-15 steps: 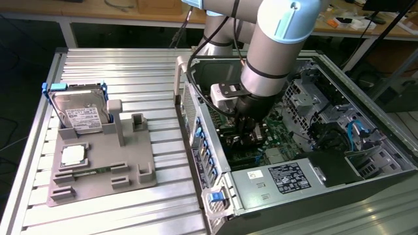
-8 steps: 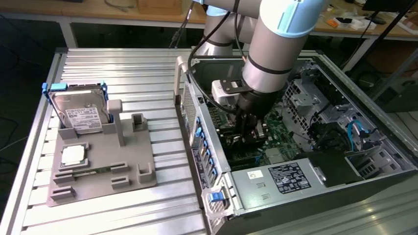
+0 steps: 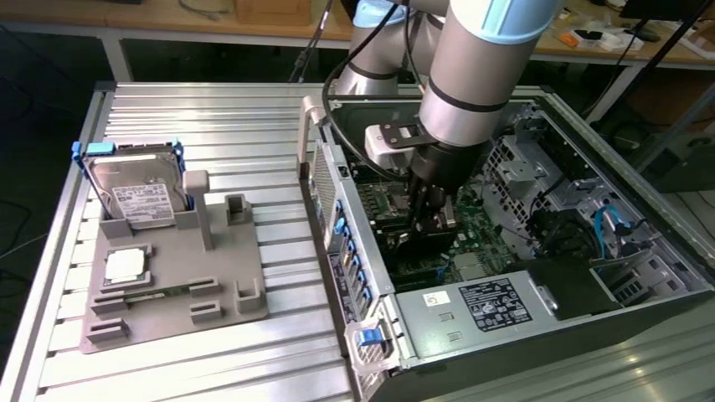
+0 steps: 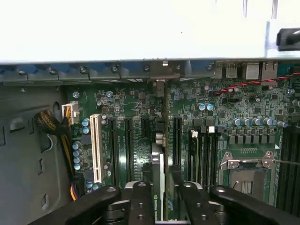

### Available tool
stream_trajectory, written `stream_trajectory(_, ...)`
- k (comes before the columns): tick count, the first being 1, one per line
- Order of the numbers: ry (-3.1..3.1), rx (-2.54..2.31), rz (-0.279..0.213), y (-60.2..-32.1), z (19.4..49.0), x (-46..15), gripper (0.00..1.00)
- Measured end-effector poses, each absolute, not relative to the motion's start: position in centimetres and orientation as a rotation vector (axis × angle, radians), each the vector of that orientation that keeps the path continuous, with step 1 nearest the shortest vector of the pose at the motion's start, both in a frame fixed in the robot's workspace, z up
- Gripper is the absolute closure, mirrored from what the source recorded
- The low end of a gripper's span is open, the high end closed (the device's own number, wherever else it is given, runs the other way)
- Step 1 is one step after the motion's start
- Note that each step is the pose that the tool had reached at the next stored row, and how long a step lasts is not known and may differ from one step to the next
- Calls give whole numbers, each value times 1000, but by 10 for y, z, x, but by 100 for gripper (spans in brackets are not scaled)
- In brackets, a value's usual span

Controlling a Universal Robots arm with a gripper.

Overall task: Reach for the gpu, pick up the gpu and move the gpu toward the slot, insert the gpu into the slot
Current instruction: 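Insert the gpu into the slot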

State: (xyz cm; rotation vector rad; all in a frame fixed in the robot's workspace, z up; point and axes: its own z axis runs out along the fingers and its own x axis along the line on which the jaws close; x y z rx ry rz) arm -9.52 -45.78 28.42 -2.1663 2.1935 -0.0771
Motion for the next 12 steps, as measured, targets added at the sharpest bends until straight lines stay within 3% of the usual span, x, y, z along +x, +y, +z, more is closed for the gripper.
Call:
stream_trajectory(5,2192,-2165,-79,-458,287,-95,89)
stream_trajectory(12,2192,-2165,-79,-458,287,-95,89)
